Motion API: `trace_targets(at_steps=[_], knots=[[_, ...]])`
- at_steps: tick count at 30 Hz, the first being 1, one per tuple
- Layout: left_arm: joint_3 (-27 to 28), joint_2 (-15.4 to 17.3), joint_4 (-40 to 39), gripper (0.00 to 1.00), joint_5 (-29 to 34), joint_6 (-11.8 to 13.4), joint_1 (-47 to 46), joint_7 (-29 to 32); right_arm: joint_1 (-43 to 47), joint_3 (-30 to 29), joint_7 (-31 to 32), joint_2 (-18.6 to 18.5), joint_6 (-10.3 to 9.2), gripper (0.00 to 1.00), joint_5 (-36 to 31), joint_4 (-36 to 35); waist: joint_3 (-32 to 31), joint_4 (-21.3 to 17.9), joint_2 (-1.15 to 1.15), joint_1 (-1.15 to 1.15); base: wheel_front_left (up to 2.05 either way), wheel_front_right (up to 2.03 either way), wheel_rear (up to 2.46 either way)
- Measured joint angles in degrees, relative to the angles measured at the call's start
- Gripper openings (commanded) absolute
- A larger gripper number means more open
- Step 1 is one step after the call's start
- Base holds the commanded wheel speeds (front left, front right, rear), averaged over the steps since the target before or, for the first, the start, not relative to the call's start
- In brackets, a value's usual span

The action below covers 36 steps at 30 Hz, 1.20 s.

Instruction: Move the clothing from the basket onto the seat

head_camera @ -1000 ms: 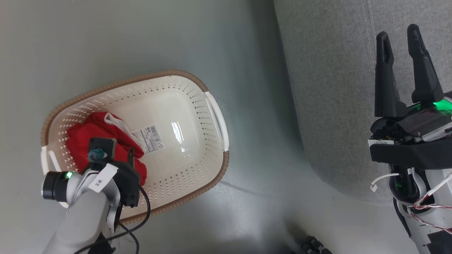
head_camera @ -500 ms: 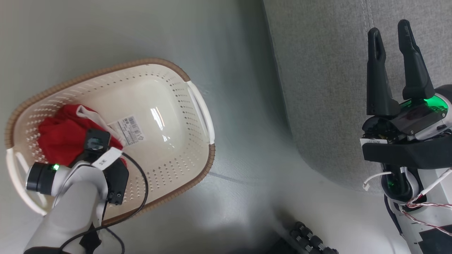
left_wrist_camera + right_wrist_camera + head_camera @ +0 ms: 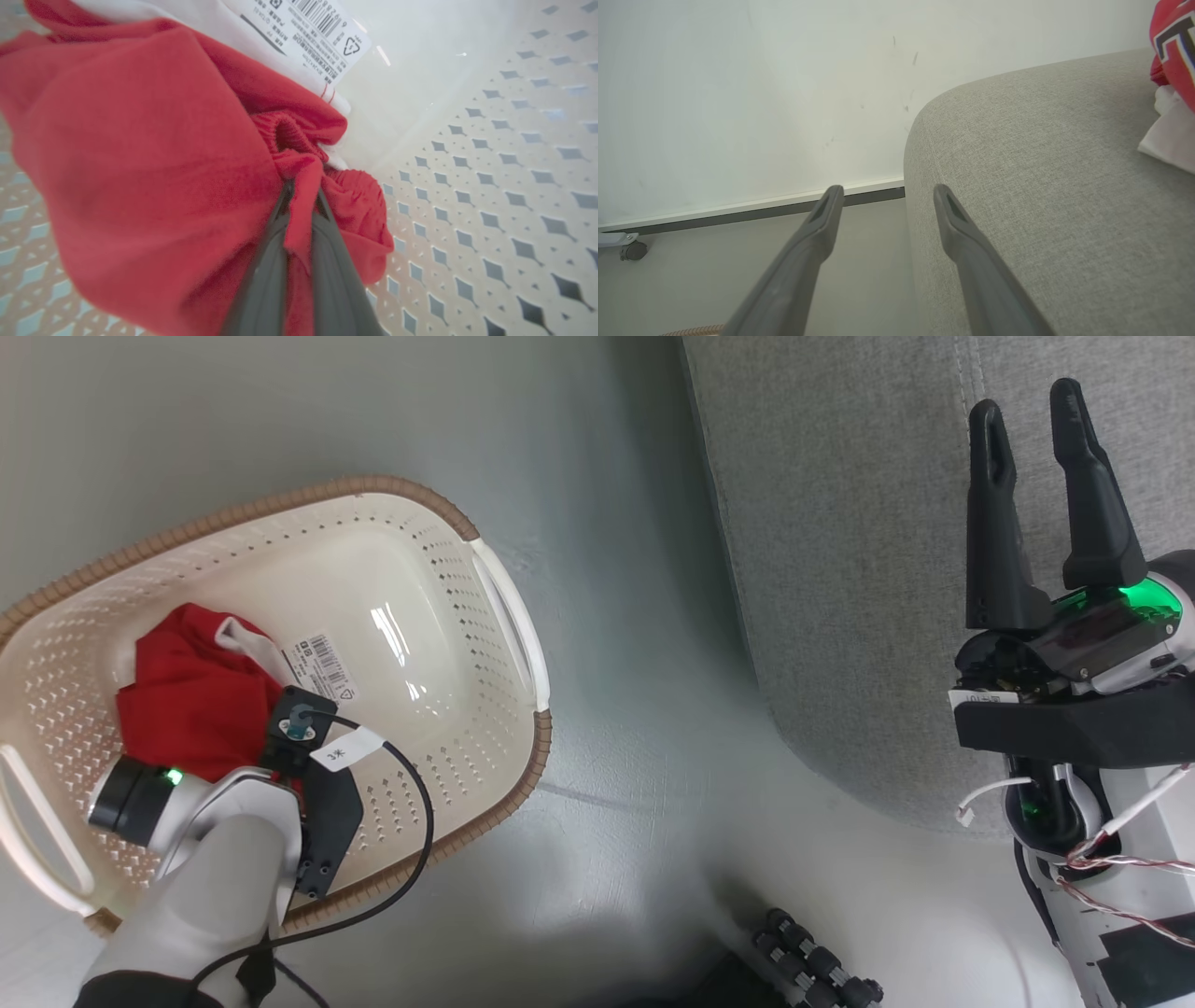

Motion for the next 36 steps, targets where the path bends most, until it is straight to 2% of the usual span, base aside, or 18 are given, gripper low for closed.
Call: trace_targets(at_steps=[7, 19, 36], knots=[[1.0, -1.3, 0.1, 0.0, -1.2, -0.7, 0.0, -2.8, -0.8, -0.5, 0.0, 0.9, 0.53, 1.0, -1.1, 2.1, -2.0, 0.4, 0.0, 0.0, 0.0, 0.0, 0.0], [3.4, -5.0, -0.8, 0.0, -4.8, -4.0, 0.1, -11.4, -2.0, -0.8, 0.0, 1.7, 1.62, 1.0, -2.0, 7.2, -9.6, 2.5, -0.02, -0.01, 0.0, 0.0, 0.0], [6.9, -7.7, -5.6, 0.0, -10.7, -7.6, 2.6, -26.7, 1.9, -2.8, 0.0, 1.3, 2.36, 1.0, -2.0, 12.4, -22.2, 9.0, -0.02, -0.01, 0.0, 0.0, 0.0]])
